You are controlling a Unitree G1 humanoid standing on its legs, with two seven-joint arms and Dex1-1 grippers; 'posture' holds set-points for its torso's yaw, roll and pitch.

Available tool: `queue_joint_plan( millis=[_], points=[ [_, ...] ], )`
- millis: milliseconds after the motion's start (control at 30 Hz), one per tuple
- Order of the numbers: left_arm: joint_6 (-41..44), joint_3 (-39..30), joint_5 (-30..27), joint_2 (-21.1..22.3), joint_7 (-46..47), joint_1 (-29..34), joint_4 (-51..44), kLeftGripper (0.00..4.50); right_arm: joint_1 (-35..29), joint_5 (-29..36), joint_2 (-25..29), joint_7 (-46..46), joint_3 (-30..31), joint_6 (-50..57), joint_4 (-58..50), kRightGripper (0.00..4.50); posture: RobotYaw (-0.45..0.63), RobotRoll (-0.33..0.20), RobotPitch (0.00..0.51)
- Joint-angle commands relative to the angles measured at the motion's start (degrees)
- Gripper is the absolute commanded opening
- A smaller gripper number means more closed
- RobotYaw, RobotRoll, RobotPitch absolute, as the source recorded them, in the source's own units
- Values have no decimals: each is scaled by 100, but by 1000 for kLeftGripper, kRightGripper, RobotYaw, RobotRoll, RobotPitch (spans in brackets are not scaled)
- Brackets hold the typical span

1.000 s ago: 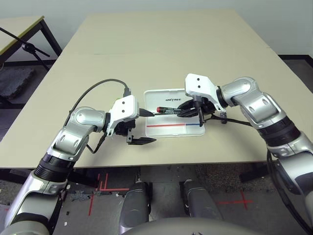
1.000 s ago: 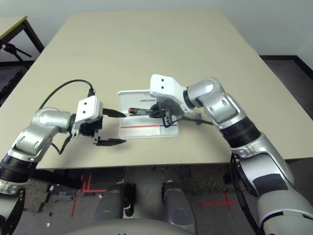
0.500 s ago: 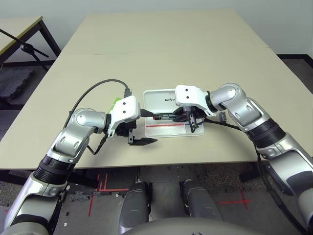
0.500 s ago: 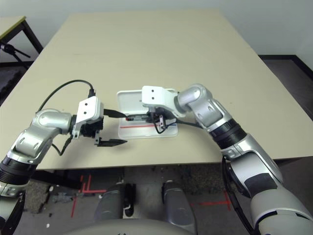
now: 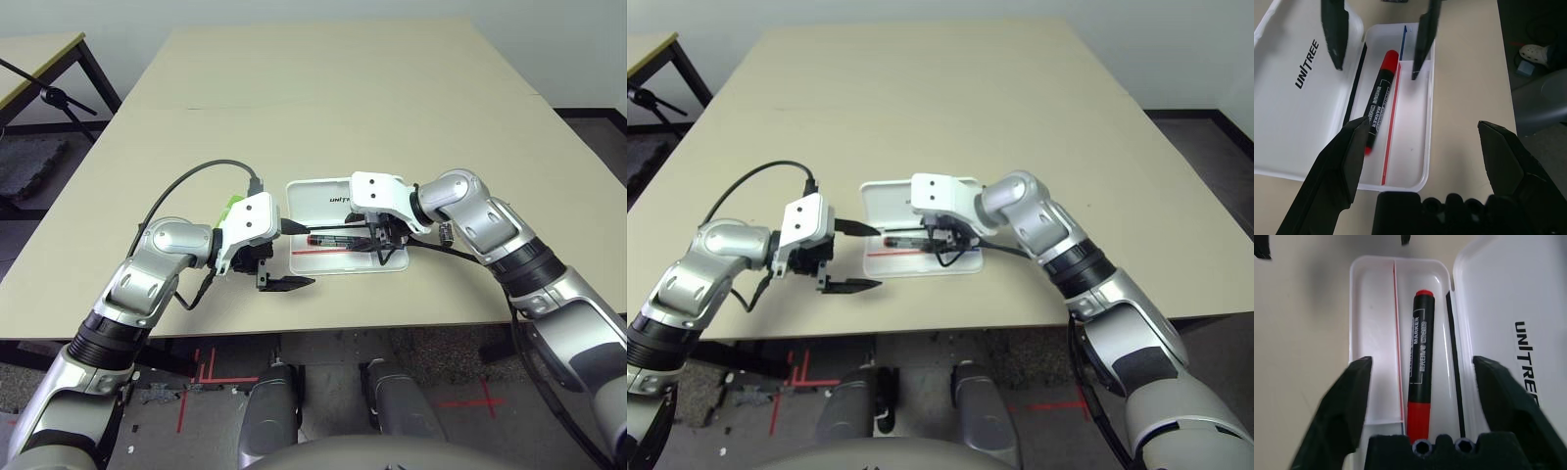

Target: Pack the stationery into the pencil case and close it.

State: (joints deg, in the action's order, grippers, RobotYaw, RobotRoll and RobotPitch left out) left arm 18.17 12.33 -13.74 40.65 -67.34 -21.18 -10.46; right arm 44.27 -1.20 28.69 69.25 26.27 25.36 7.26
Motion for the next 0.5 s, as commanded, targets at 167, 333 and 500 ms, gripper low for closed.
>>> queue_joint_plan(
  millis=[167, 333, 500],
  points=[
    [36, -147, -62, 60, 88, 148, -15, 4500, -305, 924, 511, 371, -846, 444, -789, 4461, -90, 0, 85],
    [58, -228, -61, 69, 196, 270, -13, 4500, -797, 1593, 1185, 675, -1444, 799, -1415, 4461, -87, 0, 82],
    [73, -322, -54, 112, 258, 282, 38, 4500, -1242, 2291, 1682, 766, -2021, 1212, -1950, 4461, -90, 0, 77]
  ],
)
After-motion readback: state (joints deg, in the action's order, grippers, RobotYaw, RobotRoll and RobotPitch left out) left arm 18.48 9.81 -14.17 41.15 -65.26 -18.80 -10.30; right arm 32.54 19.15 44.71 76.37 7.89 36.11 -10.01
